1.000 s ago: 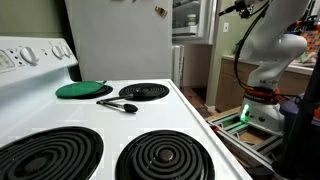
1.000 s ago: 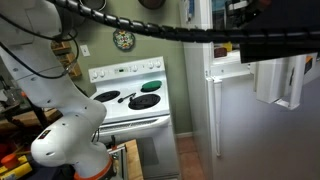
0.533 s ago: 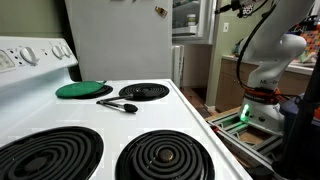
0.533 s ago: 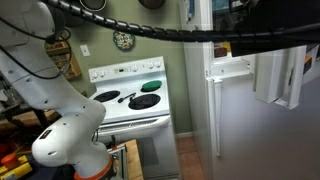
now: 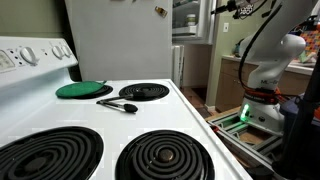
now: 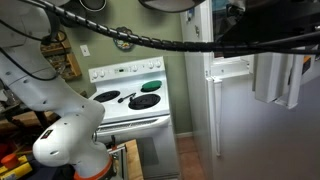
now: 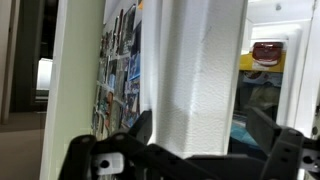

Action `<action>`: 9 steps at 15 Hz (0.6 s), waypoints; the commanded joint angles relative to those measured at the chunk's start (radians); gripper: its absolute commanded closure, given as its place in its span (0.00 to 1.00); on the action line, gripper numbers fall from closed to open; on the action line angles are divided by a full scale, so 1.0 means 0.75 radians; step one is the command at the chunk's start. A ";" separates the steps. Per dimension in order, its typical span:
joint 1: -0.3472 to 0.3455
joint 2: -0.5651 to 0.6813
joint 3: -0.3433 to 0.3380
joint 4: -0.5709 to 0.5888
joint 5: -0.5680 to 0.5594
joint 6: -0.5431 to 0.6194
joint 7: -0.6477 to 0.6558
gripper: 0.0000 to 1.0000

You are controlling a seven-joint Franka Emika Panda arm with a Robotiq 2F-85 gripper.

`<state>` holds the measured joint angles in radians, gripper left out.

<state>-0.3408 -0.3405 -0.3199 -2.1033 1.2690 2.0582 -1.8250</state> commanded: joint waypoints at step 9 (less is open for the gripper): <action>0.027 0.106 -0.031 0.060 0.117 0.267 -0.057 0.00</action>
<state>-0.3142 -0.3154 -0.3216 -2.0963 1.3318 2.2063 -1.8438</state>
